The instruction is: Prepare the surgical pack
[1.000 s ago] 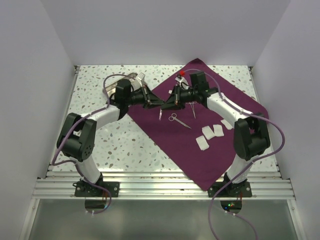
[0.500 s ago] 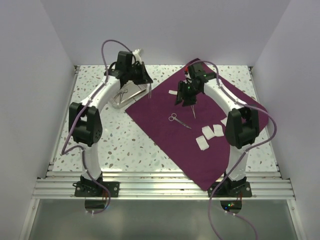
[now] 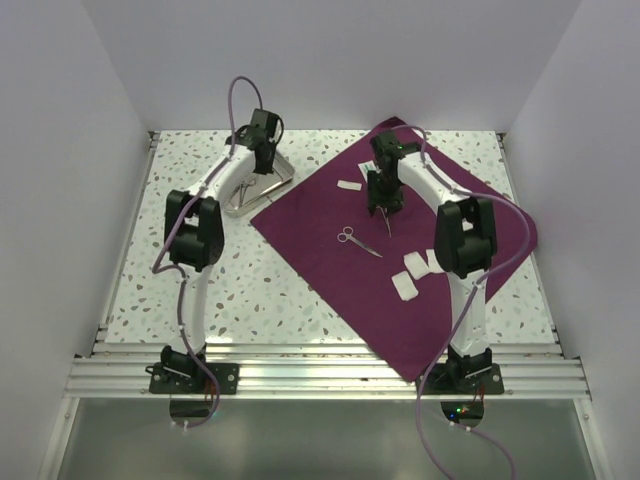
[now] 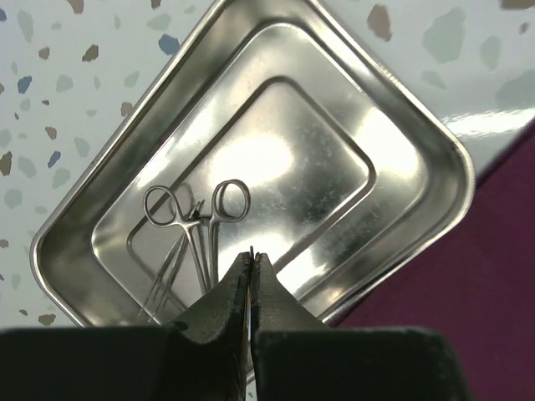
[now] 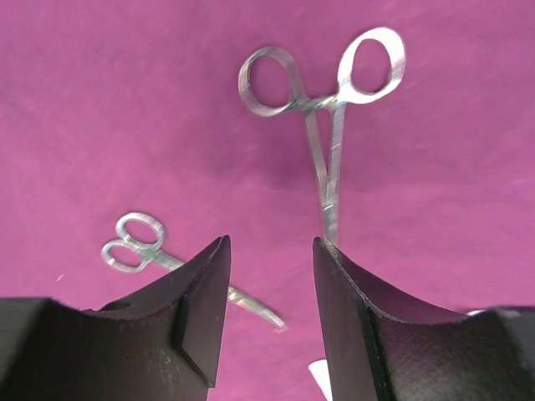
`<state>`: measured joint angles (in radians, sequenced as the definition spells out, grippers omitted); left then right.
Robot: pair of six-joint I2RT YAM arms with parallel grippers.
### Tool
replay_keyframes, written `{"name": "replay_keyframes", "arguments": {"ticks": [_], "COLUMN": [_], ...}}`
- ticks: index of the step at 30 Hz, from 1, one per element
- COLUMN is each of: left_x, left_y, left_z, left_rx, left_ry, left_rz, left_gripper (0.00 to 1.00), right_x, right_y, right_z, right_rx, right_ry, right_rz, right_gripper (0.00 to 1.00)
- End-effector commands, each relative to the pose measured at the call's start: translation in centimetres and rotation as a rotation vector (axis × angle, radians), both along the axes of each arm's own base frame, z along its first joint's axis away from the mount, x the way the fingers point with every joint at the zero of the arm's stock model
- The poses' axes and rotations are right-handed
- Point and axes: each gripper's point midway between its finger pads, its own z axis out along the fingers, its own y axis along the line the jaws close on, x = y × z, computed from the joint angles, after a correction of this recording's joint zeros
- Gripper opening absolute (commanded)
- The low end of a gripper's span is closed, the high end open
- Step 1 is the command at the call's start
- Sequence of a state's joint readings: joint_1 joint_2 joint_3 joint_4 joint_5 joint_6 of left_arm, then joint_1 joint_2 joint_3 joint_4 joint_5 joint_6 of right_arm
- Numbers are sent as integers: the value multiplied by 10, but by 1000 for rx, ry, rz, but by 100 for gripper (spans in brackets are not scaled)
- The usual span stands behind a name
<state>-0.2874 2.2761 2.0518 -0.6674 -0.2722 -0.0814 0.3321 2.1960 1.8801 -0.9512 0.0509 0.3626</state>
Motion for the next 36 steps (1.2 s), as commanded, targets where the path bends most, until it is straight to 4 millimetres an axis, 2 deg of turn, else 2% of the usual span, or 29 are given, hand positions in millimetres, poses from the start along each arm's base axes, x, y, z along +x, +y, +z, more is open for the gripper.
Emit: {"name": "replay_keyframes", "arguments": {"ticks": [1,6,12,15,17,28,31,36], "left_x": [11,15,16,22,24,19,16,14], "left_y": [26,38,45,45,45,42,40,37], "left_z": [4,-10,-15,-3,-1,-27,-28,-18], "left_rx": [121,152,150,138,141,131,118,87], "left_ry": [-18,2,15,-22,-27,35,40,30], "left_rz": [46,73,86,98,91,73,76,78], "left_gripper": [0,0,0,0,0,0,9,24], "right_x": [15,22,25,25,28,33,36,39], "right_y": [-15,-19,-18,-17,-16,-16,-16,-21], "right_z": [7,1,-2,-1,0,-6,-8,-12], "right_rx": [-60,-78,-61,-57,-55,-54,-55,-59], "right_ry": [-44,-50,-44,-45,-52,-36,-31,-23], "right_rz": [4,10,11,12,13,33,42,36], "right_gripper": [47,47,46,46,46,48,46,43]}}
